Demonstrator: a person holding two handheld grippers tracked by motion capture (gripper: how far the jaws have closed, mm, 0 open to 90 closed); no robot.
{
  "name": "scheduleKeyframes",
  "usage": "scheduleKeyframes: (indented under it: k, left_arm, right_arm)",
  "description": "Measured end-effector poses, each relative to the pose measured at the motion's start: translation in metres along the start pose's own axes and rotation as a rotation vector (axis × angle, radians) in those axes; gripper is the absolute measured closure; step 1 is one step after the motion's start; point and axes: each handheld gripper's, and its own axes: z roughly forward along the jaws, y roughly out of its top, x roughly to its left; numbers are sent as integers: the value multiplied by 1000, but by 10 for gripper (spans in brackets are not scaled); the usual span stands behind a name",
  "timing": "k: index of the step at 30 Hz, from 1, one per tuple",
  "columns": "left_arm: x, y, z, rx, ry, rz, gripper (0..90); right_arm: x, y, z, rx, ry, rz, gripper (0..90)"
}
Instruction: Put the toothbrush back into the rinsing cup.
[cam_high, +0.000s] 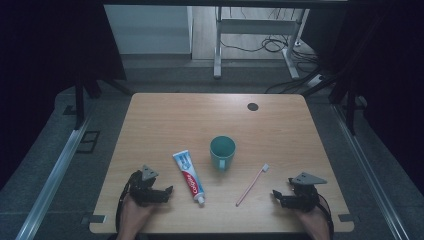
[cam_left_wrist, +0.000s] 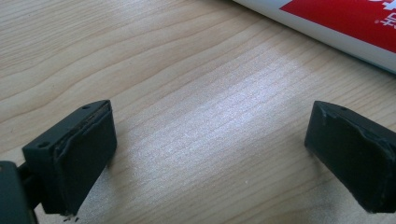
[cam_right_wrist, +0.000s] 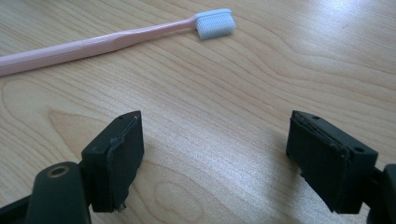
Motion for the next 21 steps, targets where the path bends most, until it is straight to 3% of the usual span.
scheduleKeyframes:
  k: [21]
  left_arm:
    - [0,0,0,0,0,-1,23]
  right_arm:
    - [1,0,-2,5,-6,2,234]
